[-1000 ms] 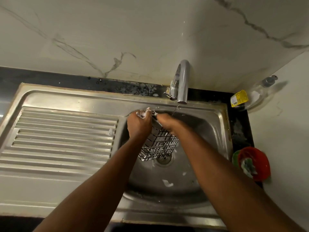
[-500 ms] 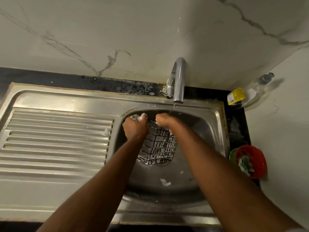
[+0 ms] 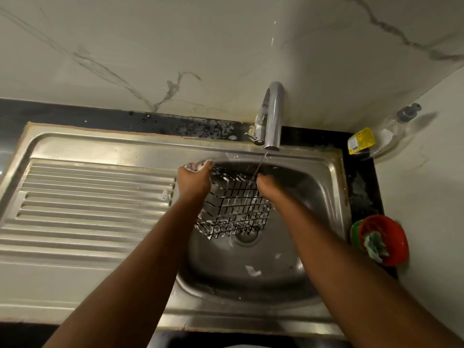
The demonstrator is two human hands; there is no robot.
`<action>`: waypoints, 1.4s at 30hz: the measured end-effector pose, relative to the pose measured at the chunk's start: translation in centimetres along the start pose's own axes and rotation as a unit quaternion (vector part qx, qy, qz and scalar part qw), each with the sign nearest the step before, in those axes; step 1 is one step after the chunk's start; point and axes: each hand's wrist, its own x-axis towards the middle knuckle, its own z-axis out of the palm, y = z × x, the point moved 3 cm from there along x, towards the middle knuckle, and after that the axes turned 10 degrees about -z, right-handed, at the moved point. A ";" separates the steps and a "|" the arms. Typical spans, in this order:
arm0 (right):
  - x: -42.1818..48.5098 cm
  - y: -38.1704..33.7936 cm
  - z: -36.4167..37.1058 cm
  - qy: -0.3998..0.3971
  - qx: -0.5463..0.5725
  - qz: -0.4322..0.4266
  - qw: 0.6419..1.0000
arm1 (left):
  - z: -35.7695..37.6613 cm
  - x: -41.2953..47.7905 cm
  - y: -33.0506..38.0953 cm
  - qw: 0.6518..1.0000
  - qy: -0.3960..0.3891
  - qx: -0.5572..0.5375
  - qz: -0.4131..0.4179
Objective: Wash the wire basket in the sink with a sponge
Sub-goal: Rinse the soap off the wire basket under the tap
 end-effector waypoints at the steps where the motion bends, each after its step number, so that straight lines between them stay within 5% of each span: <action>1: -0.2 -1.1 -0.4 -0.005 -0.030 -0.022 0.999 | 0.1 0.1 0.1 1.000 -0.002 -0.016 -0.008; 4: -2.8 -5.0 0.7 -0.038 -0.127 -0.126 0.983 | 0.3 0.1 -0.8 1.000 0.009 -0.009 -0.024; 7: -5.5 -7.0 3.6 0.021 -0.169 -0.231 0.958 | -0.4 0.4 -2.2 0.998 0.040 -0.021 -0.031; 12: -8.3 -5.5 7.2 0.143 -0.014 -0.302 0.943 | -1.0 1.5 -3.3 0.993 0.042 -0.067 -0.085; 14: -7.4 -4.0 7.7 0.137 0.055 -0.256 0.955 | -0.9 1.4 -3.4 0.992 0.041 -0.077 -0.096; 18: -2.5 2.4 8.0 0.104 0.127 -0.004 0.986 | -1.3 1.4 -3.7 0.976 0.036 -0.157 -0.147; 23: 9.3 10.2 10.0 0.021 0.121 0.081 0.989 | -0.1 -0.1 -4.3 0.986 -0.077 -0.122 -0.080; 25: 11.3 9.4 10.2 0.016 0.142 0.092 0.985 | 0.4 -0.6 -4.6 0.996 -0.064 -0.053 -0.038; 29: 0.8 0.0 7.1 0.009 0.123 0.087 0.989 | 0.3 -1.0 -4.0 0.999 0.010 0.030 0.003; 32: -3.5 -4.5 7.1 0.049 0.041 0.018 0.998 | -0.1 -0.4 -4.2 0.991 0.103 0.086 -0.021; 37: -6.7 -6.9 7.6 0.054 -0.014 -0.140 0.989 | 0.6 0.1 -4.6 0.994 0.062 0.062 -0.066; 42: 0.6 -2.0 5.8 0.056 0.115 0.037 0.991 | 1.7 -0.8 -3.3 0.988 0.121 0.085 -0.034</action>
